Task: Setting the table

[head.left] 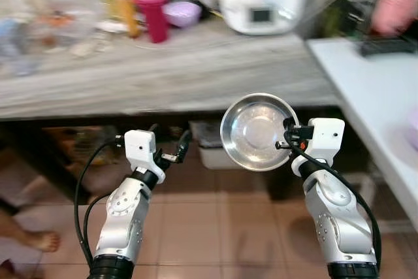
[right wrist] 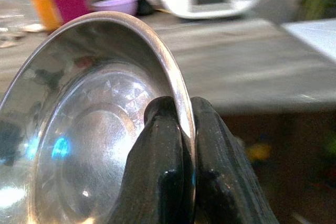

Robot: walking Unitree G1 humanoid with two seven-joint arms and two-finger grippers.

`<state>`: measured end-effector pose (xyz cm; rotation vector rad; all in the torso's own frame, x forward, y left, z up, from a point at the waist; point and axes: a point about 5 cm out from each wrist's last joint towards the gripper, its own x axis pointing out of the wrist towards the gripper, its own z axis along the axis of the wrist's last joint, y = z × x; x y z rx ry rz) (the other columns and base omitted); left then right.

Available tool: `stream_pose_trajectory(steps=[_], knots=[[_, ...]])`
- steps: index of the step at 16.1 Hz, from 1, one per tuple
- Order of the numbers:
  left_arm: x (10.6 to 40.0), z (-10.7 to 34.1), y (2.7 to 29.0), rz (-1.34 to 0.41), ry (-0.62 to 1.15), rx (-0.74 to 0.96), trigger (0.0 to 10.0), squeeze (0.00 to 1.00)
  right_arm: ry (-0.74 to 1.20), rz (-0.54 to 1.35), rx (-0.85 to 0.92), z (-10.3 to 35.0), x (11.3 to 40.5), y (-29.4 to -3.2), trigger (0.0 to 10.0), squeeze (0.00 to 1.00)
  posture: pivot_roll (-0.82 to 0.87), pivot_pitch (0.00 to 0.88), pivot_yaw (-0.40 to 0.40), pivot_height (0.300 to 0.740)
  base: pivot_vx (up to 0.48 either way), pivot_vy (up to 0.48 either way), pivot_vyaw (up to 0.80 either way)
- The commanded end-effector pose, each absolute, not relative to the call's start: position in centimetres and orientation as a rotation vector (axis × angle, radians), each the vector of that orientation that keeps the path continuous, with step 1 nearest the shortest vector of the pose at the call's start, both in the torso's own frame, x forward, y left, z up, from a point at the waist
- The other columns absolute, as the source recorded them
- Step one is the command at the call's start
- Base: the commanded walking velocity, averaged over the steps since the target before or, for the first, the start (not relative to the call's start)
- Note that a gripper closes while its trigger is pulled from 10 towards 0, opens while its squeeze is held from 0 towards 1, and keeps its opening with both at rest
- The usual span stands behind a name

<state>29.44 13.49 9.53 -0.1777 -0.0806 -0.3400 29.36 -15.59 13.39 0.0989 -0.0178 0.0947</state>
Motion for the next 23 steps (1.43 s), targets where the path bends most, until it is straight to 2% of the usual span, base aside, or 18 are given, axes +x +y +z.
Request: stream_pose_trajectory(steps=[1,14,19,23], knots=[[29.3,9.5,14.7,-0.313,-0.076,-0.158,10.0,0.0,-0.047,0.128,0.114,14.1,29.4,-14.6,10.0,0.0,-0.22,0.049,0.047,0.74,0.48,0.0,0.44],[29.3,9.8,14.3,-0.34,-0.081,-0.135,10.0,0.0,-0.081,0.072,0.1,14.6,29.6,-15.6,10.0,0.0,-0.22,0.052,0.045,0.74,0.455,0.0,0.03],[28.3,9.5,13.8,-0.429,-0.087,-0.074,10.0,0.0,-0.064,0.018,0.111,14.4,30.0,-16.3,10.0,0.0,-0.22,0.049,0.04,0.74,0.0,0.0,0.0],[27.3,9.1,13.5,-0.538,-0.079,-0.013,10.0,0.0,0.034,-0.005,0.145,13.0,30.3,-16.7,10.0,0.0,-0.22,0.047,0.037,0.74,0.0,0.0,0.0]])
